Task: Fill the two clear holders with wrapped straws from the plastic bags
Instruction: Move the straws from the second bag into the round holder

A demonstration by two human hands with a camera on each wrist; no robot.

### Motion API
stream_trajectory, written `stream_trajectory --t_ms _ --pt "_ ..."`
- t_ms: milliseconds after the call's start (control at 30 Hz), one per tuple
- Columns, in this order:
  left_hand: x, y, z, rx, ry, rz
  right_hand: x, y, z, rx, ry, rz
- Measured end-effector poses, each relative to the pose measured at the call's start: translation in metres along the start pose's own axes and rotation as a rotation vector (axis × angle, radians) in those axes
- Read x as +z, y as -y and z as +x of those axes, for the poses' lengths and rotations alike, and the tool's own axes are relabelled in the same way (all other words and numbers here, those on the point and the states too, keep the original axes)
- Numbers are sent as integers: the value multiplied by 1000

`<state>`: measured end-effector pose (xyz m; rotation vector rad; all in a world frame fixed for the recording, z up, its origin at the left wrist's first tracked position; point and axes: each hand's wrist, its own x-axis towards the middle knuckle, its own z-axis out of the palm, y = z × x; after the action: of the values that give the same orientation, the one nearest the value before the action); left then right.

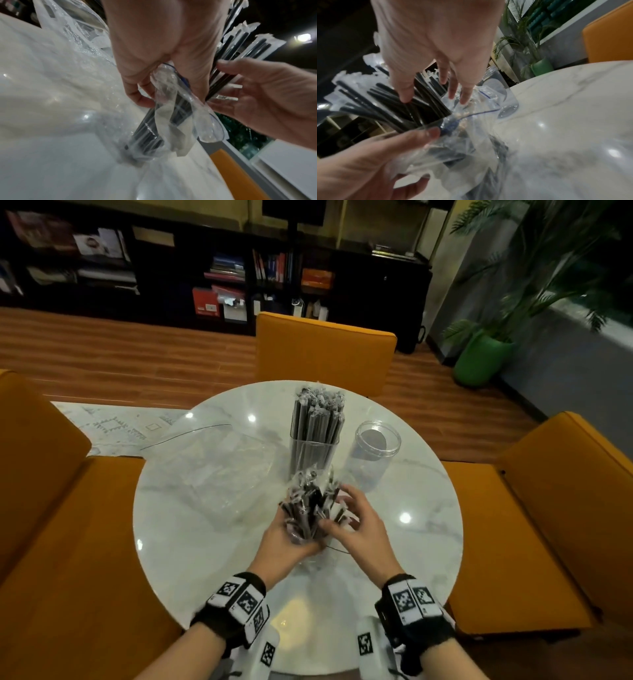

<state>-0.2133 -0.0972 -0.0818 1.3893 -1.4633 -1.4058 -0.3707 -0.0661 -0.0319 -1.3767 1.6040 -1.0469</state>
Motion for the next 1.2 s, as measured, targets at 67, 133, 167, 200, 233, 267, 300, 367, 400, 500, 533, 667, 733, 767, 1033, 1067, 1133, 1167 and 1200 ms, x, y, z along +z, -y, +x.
stream_trajectory --t_ms 67,133,167,200,233,267,300,367,400,500,533,667,733,767,1033,1067,1133,1167,1200 --pt "-1 -3 6 10 3 -5 0 2 5 -81 -64 -67" --pt "-2 -13 8 32 27 -7 -2 5 11 -131 -61 -96" --pt "-2 -19 9 54 41 -10 -3 6 13 -133 -41 -81" --pt "-3 -26 10 79 53 -10 -4 7 16 -129 -23 -61" --pt "-3 -31 13 100 66 -13 -5 9 20 -132 -27 -44" --pt "-3 -37 15 116 76 -19 -7 11 23 -137 -56 -24" --pt "-2 -42 17 131 84 -22 -10 11 27 -149 -97 12" --pt "-2 -50 22 147 87 -29 -21 13 36 -165 -171 132" --pt "0 -53 25 149 79 -38 -28 14 41 -157 -187 194" --pt "12 -65 33 160 69 -72 -56 17 58 -100 -96 331" --pt "17 -70 37 173 73 -90 -64 18 62 -90 -20 357" --pt "42 -87 53 163 55 -152 -76 4 70 -80 119 222" --pt "53 -87 58 148 44 -170 -81 -9 75 -73 45 203" --pt "56 -85 59 136 42 -183 -85 -13 79 -62 5 220" --pt "64 -82 67 85 -50 -121 -139 30 109 -166 -6 381" --pt "65 -85 66 86 -61 -103 -147 42 112 -199 9 439" --pt "65 -87 66 95 -77 -68 -159 59 122 -248 37 497" --pt "64 -87 67 98 -82 -53 -163 63 128 -264 45 505" --pt "64 -86 67 107 -85 -42 -165 65 132 -269 55 516"
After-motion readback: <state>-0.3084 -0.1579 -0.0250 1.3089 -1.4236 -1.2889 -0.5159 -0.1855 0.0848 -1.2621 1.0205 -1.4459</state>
